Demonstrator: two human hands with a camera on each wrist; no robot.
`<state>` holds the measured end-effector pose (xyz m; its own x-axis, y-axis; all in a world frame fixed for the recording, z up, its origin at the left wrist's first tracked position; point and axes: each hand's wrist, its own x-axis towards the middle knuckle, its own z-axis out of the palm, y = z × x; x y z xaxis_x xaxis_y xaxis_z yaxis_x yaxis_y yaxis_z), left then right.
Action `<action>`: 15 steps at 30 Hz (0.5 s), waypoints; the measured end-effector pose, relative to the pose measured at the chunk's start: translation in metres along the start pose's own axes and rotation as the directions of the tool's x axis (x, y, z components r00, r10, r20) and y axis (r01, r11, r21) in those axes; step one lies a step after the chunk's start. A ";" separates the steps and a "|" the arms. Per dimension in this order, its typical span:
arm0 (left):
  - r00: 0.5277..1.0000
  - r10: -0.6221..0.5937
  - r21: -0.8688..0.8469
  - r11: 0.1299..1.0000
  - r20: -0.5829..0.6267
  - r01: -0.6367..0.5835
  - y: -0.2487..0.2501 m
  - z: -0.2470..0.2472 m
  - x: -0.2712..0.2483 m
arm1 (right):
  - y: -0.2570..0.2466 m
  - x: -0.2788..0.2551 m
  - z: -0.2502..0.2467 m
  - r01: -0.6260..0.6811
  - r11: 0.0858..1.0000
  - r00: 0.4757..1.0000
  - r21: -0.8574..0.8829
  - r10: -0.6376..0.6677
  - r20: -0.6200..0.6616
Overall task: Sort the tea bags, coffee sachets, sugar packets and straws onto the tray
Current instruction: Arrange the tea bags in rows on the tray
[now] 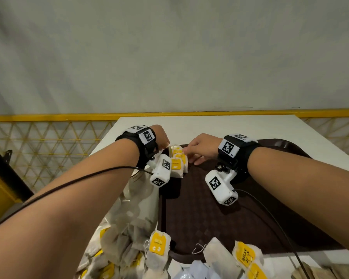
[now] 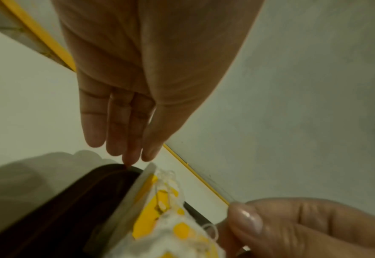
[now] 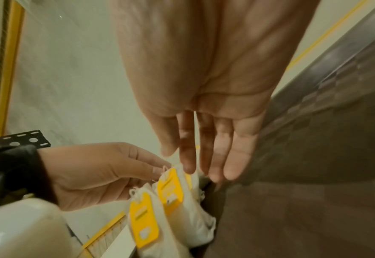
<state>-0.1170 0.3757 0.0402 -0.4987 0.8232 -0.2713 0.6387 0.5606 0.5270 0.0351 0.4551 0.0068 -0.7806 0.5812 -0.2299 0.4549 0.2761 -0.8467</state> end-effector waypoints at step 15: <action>0.997 0.028 0.013 1.000 0.075 -0.029 -0.003 -0.007 0.020 | -0.002 0.010 0.009 -0.028 0.997 0.999 0.073 0.030 -0.026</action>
<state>-0.1327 0.3895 0.0386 -0.4353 0.8429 -0.3163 0.6602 0.5377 0.5243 0.0226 0.4534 0.0014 -0.7554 0.6088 -0.2422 0.4435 0.2030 -0.8730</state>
